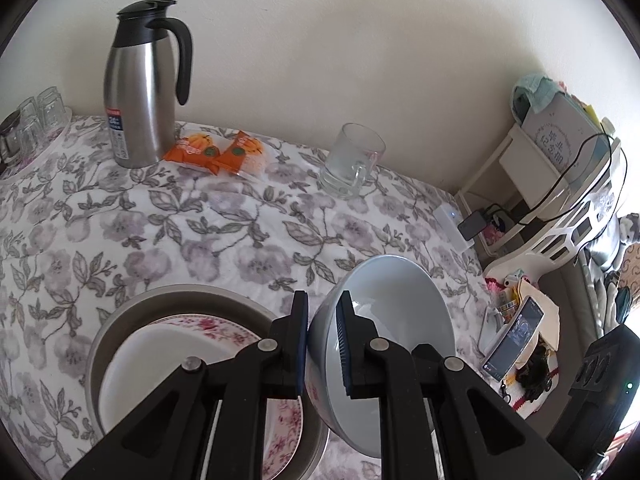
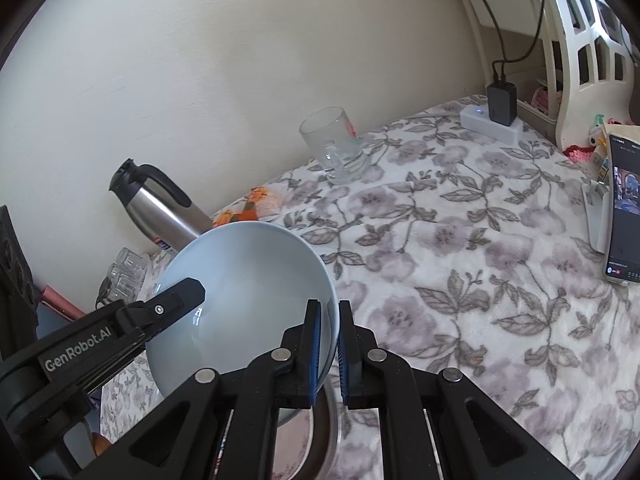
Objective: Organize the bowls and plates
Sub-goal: 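Lift the white round bowl with both grippers and carry it over the basin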
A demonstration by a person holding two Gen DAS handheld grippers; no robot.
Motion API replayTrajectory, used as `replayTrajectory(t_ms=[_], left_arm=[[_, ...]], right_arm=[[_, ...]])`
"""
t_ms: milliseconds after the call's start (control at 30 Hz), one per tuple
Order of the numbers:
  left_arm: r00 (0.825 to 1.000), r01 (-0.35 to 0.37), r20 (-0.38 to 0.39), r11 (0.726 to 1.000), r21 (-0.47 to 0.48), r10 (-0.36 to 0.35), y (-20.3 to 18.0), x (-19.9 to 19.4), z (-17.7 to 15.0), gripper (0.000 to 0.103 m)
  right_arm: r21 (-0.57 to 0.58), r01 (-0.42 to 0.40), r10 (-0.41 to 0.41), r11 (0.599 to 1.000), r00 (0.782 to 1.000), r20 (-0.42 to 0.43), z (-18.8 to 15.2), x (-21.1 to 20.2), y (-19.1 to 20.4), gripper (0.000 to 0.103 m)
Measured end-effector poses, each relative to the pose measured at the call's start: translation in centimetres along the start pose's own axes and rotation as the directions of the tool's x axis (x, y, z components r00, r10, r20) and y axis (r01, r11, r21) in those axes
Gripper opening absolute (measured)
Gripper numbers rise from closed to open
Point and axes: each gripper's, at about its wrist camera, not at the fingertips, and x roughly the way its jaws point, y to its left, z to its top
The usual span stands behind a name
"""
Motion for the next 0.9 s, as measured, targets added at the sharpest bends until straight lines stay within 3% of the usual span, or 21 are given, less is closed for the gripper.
replayTrajectory(t_ms=[567,900], left_arm=[[0.999,-0.007,0.035,0.996,-0.094,0.01,5.9,-4.5,-1.6,0.014],[0.999,-0.027,0.022,0.986,-0.163,0.031,9.8,-5.1,-2.5,0.014]], right_arm=[[-0.095,-0.034,0.03,0.995,0.999,-0.04,-3.2,-0.4,5.6,0.009],[-0.153,-0.042,0.03,0.987,0.996,-0.08,-4.8,1.0,8.6,0.009]])
